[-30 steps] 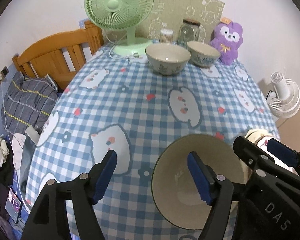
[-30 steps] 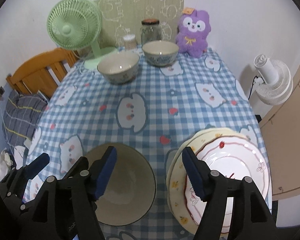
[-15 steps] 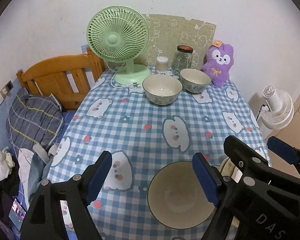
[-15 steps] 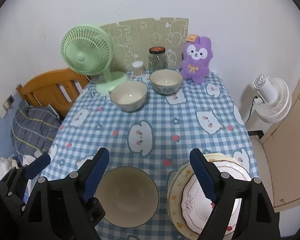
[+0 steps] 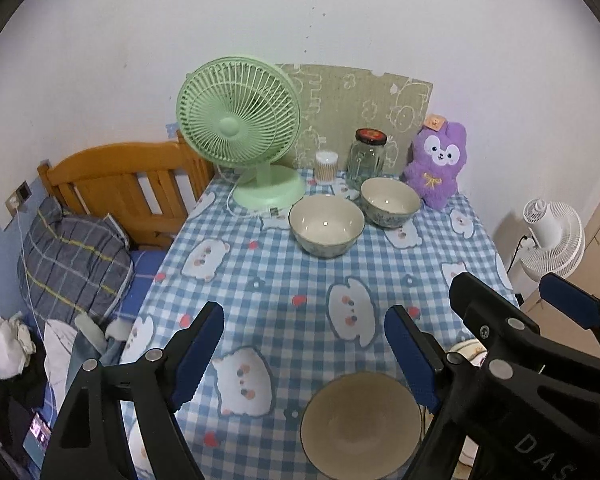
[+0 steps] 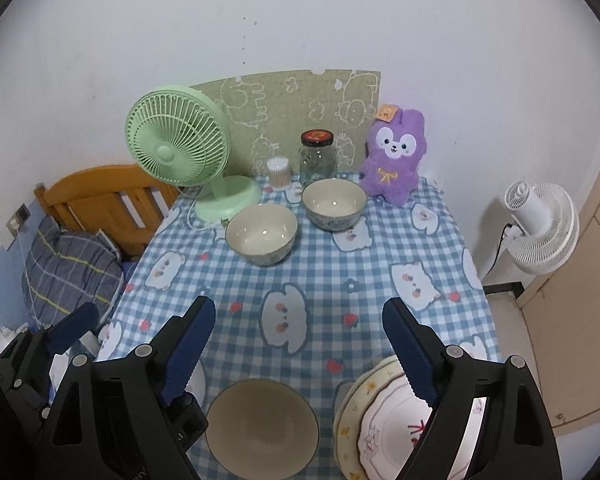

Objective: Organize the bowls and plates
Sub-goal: 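Open both grippers and pull them back from the bowl, then move both open grippers to the rim of the green-rimmed bowl by the fan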

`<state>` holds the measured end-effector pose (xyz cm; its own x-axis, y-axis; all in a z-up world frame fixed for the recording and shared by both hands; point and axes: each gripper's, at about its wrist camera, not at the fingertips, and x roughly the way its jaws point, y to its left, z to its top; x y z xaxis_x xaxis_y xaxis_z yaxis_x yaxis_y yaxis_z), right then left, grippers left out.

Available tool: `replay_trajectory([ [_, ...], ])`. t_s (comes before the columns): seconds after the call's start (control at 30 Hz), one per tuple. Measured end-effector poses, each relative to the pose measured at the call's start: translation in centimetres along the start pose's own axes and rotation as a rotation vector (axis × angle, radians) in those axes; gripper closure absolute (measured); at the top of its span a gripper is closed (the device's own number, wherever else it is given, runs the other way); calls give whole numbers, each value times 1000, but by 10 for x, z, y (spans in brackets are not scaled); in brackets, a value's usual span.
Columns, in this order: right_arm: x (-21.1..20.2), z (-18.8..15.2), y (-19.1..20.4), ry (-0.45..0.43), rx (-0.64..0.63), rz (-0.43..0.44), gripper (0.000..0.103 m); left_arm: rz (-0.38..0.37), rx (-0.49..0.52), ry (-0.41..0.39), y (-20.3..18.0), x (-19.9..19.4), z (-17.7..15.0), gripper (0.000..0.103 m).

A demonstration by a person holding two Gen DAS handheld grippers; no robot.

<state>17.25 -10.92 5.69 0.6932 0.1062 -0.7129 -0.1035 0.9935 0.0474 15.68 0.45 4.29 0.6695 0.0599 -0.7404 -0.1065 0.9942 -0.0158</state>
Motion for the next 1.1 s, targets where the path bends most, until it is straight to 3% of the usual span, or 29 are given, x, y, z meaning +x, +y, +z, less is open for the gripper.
replay_trajectory([
  [0.57, 60, 62, 16, -25, 19, -30, 15, -9, 17, -27, 13, 52, 64, 19],
  [1.1, 137, 87, 27, -21, 29, -55, 15, -12, 41, -32, 21, 126, 96, 19],
])
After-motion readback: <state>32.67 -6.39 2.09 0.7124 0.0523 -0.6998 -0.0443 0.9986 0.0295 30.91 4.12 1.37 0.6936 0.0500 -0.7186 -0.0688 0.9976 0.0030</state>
